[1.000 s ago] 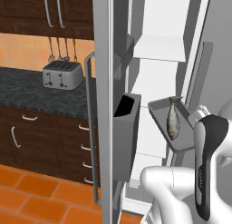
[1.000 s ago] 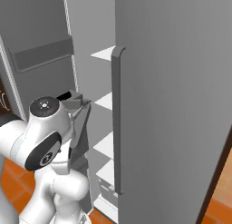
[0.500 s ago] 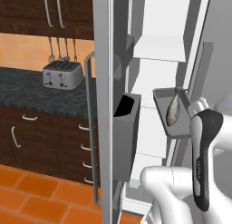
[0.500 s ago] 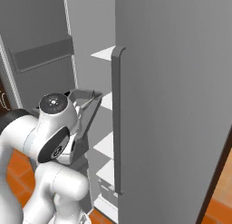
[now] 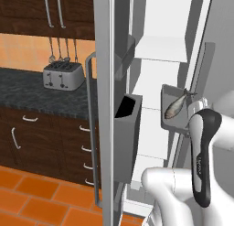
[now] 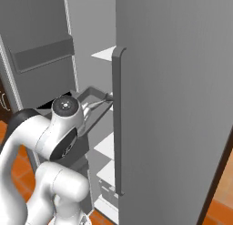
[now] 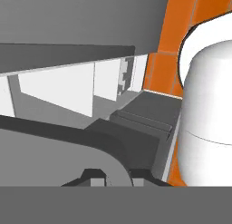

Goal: Take the meat container that has the fish and place it on the second highest rack of the freezer. Then take the vegetable container that has the potato and sweet potato and place it on the highest rack of the freezer.

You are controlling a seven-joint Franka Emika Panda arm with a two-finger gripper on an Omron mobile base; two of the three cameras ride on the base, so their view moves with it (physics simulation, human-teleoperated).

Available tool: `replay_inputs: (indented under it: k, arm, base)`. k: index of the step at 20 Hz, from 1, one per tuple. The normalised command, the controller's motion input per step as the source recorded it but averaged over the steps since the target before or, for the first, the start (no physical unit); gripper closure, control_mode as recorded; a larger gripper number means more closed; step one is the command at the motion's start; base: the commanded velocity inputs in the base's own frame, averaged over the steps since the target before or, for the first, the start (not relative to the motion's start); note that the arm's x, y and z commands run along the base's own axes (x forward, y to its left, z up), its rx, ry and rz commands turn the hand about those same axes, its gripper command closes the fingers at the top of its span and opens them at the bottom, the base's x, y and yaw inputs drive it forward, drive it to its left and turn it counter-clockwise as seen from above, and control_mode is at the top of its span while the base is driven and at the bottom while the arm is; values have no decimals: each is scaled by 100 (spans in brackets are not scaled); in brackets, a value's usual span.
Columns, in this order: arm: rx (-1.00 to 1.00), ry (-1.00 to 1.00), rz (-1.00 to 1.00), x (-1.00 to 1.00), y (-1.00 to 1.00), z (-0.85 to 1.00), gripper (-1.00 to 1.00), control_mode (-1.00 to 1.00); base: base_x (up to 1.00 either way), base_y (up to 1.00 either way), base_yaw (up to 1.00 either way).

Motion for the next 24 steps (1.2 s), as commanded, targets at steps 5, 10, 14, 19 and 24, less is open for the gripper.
replay_inputs:
  k: [5, 10, 14, 19, 24]
  arm:
    - [-6, -3, 0, 38, 2, -15, 100, -100]
    - [-13, 0, 1, 23, -1, -11, 100, -100]
    - [-11, 0, 0, -18, 10, 0, 100, -100]
    - [-5, 0, 0, -13, 3, 2, 100, -100]
    - [-7, 9, 0, 2, 0, 12, 100, -100]
  base:
    - [0, 0, 0]
    - [0, 0, 0]
    - [0, 0, 0]
    - [0, 0, 0]
    - [0, 0, 0]
